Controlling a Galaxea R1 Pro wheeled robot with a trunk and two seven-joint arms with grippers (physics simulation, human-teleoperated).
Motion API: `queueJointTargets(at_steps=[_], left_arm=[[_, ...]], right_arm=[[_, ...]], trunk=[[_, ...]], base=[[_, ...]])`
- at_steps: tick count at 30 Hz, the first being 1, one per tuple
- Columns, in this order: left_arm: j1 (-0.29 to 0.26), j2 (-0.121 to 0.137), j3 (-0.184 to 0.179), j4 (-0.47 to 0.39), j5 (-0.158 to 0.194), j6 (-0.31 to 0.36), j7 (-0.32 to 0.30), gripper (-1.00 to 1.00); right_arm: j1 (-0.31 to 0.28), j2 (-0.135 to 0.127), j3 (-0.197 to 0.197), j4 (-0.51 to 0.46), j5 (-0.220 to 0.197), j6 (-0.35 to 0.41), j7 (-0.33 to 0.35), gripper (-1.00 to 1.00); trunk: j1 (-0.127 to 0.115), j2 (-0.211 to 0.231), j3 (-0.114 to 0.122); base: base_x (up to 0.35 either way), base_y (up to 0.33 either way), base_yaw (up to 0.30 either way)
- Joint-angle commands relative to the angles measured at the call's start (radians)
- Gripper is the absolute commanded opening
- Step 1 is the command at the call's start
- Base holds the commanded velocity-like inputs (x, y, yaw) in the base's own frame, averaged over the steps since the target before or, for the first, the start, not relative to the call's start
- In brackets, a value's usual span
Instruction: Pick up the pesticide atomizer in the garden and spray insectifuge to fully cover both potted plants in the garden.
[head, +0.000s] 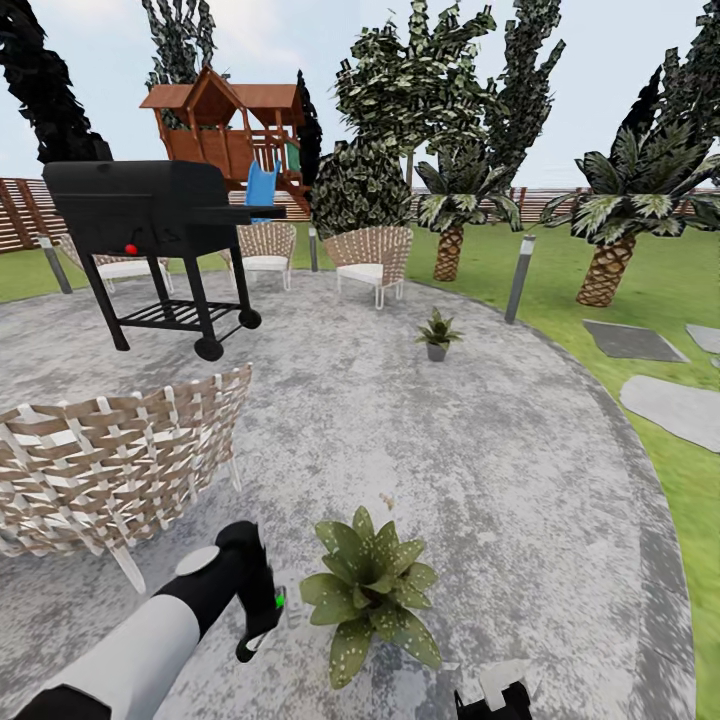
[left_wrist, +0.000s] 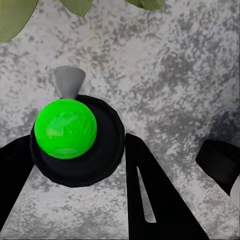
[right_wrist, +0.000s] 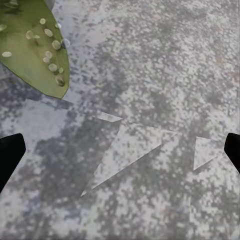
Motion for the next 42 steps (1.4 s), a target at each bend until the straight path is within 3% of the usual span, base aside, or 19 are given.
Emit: queueJointTargets(at_steps=[1,3,6,15,22,26,29,31,34,37,42], left_arm=[[0.001,0.0,-0.001,0.002,-0.015,0.01,-0.005,-1.0],[0.004,-0.001,0.005,0.009,-0.065,0.009,-0.005,-1.0],[0.005,0.003,0.008,0.013,-0.089,0.009,-0.005,-1.0],[0.013,-0.002,0.011,0.055,-0.078,0.008,0.001,-1.0],[0.006,-0.002,0.011,0.023,-0.08,0.008,0.035,-1.0],[-0.005,-0.017,0.008,-0.008,-0.086,0.005,0.039,-1.0],[-0.013,-0.048,0.005,-0.011,-0.092,0.004,0.037,-1.0],[-0.03,-0.053,0.003,-0.006,-0.094,0.003,0.034,-1.0],[-0.036,-0.039,0.003,0.004,-0.095,0.0,0.033,-1.0],[-0.033,-0.001,0.004,0.006,-0.097,-0.003,0.033,-1.0],[-0.037,-0.004,0.003,0.002,-0.099,-0.003,0.043,-1.0]], right_arm=[[-0.001,0.0,-0.008,0.001,0.011,-0.003,-0.005,1.0],[-0.001,0.0,-0.008,0.001,0.011,-0.003,-0.005,1.0],[-0.001,-0.001,-0.008,0.001,0.011,-0.003,-0.005,1.0],[-0.001,-0.001,-0.008,0.001,0.011,-0.003,-0.005,1.0],[-0.001,-0.001,-0.008,0.001,0.011,-0.003,-0.005,1.0],[-0.001,-0.001,-0.008,0.001,0.011,-0.003,-0.005,1.0],[-0.001,-0.001,-0.008,0.001,0.012,-0.003,-0.005,1.0],[-0.001,-0.001,-0.008,0.001,0.012,-0.003,-0.005,1.0],[-0.001,-0.001,-0.008,0.001,0.012,-0.003,-0.005,1.0],[-0.001,-0.001,-0.008,0.001,0.012,-0.003,-0.005,1.0],[-0.001,-0.001,-0.008,0.001,0.012,-0.003,-0.005,1.0]], trunk=[[0.0,0.0,-0.001],[0.0,0.0,-0.001],[0.0,0.0,-0.001],[0.0,0.0,-0.001],[0.0,0.0,-0.001],[0.0,0.0,-0.001],[0.0,0.0,-0.001],[0.0,0.0,-0.001],[0.0,0.0,-0.001],[0.0,0.0,-0.001],[0.0,0.0,-0.001]], base=[[0.001,0.001,-0.001],[0.0,0.0,0.0],[0.0,0.0,0.0],[0.0,0.0,0.0],[0.0,0.0,0.0],[0.0,0.0,0.0],[0.0,0.0,0.0],[0.0,0.0,0.0],[0.0,0.0,0.0],[0.0,0.0,0.0],[0.0,0.0,0.0]])
